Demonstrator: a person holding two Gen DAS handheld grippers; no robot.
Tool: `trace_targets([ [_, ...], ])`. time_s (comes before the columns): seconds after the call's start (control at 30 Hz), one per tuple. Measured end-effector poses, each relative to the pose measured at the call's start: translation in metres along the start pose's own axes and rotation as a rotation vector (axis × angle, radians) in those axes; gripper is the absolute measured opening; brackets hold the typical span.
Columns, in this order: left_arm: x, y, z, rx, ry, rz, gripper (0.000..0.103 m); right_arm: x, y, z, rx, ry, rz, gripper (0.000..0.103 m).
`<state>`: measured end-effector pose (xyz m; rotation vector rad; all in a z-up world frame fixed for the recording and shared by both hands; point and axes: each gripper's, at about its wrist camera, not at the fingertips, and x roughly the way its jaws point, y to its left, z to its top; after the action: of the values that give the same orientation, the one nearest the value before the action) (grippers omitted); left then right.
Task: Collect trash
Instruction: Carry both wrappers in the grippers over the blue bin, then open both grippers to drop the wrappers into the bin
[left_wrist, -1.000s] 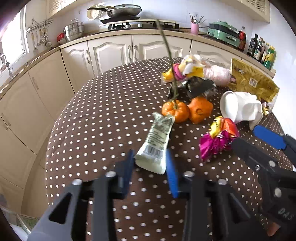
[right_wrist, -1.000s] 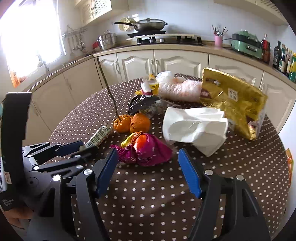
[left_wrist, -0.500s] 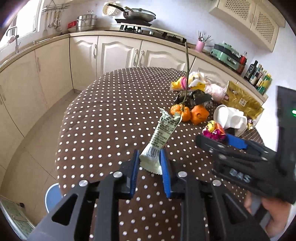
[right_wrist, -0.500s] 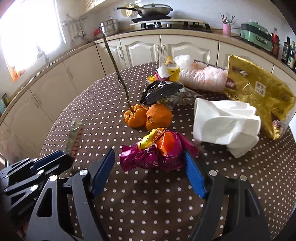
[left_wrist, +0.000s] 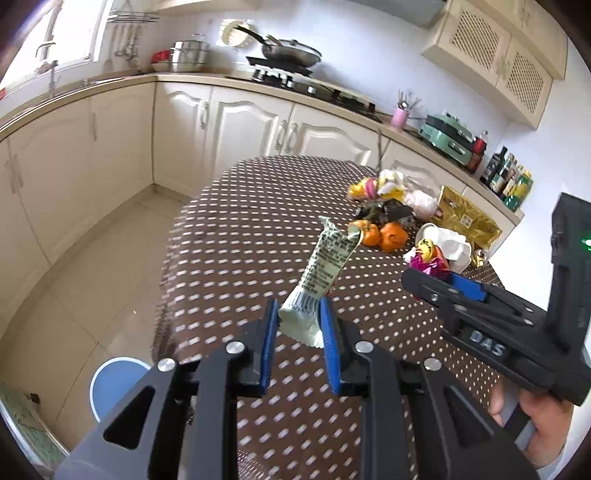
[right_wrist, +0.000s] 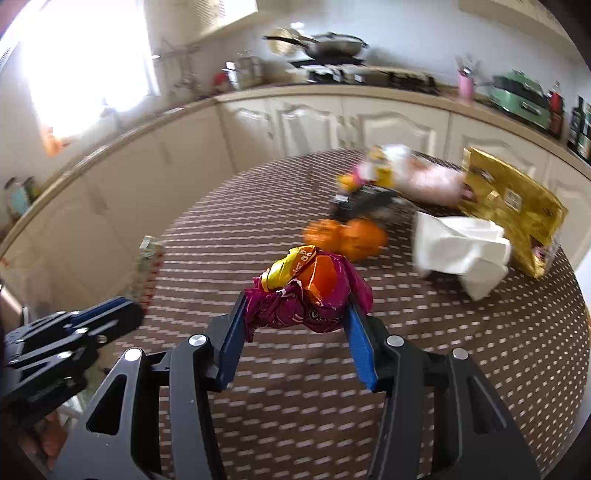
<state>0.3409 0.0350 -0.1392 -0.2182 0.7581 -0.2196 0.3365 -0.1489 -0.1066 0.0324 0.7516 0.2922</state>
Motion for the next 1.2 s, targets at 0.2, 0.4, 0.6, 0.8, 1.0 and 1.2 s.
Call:
trace_targets([
  [0.2, -0.045, 0.051, -0.019, -0.072, -0.046, 0.063, 0.022, -0.004, 0.077, -0.001, -0.104, -0.011, 0.192, 0.048],
  [0.4, -0.083, 0.118, -0.049, -0.168, -0.064, 0.183, 0.022, 0.023, 0.158, -0.017, -0.203, 0.058, 0.318, 0.048],
  [0.6, -0.093, 0.178, -0.082, -0.265, -0.026, 0.253, 0.022, 0.061, 0.220, -0.044, -0.282, 0.160, 0.394, 0.048],
  [0.8, -0.073, 0.223, -0.118, -0.346, 0.058, 0.301, 0.022, 0.107, 0.262, -0.079, -0.340, 0.271, 0.404, 0.048],
  [1.0, -0.037, 0.261, -0.141, -0.419, 0.145, 0.309, 0.022, 0.155, 0.270, -0.101, -0.341, 0.366, 0.364, 0.048],
  [1.2, 0.000, 0.286, -0.138, -0.451, 0.187, 0.298, 0.022, 0.189, 0.270, -0.107, -0.332, 0.398, 0.330, 0.048],
])
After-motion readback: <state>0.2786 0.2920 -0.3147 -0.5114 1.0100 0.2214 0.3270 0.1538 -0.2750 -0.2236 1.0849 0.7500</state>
